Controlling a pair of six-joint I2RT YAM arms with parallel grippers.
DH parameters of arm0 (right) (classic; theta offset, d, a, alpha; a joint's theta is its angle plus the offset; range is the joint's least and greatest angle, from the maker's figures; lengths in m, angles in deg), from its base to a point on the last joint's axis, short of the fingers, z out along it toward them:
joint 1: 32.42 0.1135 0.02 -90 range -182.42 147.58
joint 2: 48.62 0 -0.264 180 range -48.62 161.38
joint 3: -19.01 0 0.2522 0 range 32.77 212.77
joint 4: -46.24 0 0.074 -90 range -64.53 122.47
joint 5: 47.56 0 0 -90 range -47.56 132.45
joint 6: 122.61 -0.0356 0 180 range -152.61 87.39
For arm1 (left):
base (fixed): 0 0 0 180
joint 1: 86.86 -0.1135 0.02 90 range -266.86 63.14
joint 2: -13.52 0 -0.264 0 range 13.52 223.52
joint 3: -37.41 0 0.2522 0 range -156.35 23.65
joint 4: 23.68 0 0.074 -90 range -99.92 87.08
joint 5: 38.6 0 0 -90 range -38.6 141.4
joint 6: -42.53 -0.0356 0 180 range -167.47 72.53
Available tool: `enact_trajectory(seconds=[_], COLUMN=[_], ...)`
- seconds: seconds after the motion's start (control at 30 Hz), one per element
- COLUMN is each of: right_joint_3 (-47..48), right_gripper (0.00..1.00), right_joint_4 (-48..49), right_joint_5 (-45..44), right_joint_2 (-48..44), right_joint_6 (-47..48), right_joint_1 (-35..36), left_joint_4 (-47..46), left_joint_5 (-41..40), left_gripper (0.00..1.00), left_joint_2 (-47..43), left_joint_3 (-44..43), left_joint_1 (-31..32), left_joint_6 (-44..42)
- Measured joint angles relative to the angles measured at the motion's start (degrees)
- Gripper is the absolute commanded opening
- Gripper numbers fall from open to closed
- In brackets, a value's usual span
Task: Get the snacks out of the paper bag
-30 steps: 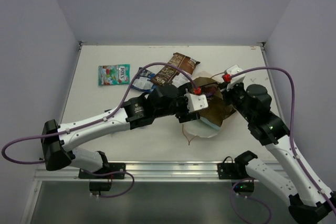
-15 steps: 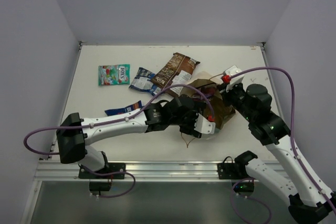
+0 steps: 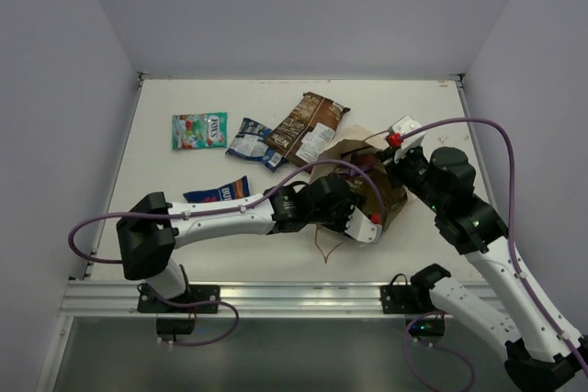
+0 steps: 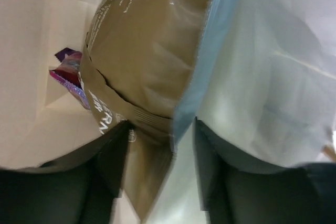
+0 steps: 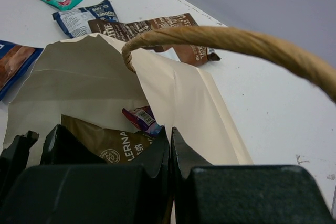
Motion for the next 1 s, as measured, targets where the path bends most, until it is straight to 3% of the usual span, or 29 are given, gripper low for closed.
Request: enact_trajectory(seconds=[0.03,0.07,0.13,0.27,0.5,1.0], right_joint_3=[0.00,0.00,-0.02,-0.07,-0.11,-0.20], right_gripper=[0.00,0.00,0.00,0.00,0.00,0.00], right_joint_4=[0.00,0.02,0.02,0.02,0.35,2.43], right_joint_5=[0.00,0.00,0.00,-0.09,-2.03,-12.00], right_joint_2=[-0.02,-0.04,-0.13,-0.11,-0.07,0.39], right_joint_6=[0.00,0.00,0.00,-0.02,-0.48,-2.23], right_joint_1=[0.00,0.00,0.00,0.00,0.00,-1.14], left_joint_4=[-0.31,-0.46,-0.83,-1.92,0.72,7.89], left_joint_5=[-0.15,-0.31,-0.55,-0.70,0.39,-2.99], left_gripper=[0.45,0.30,0.23,0.00,0.00,0.00], left_joint_2=[0.42,0.81,1.53,1.49,-3.30,-26.99], left_joint_3=[0.13,0.15,0.15,0.13,-0.15,-7.91], left_joint_1=[0.00,0.00,0.00,0.00,-0.02,0.00], left_joint_6=[-0.44,-0.46,-0.72,-1.20,0.39,12.04])
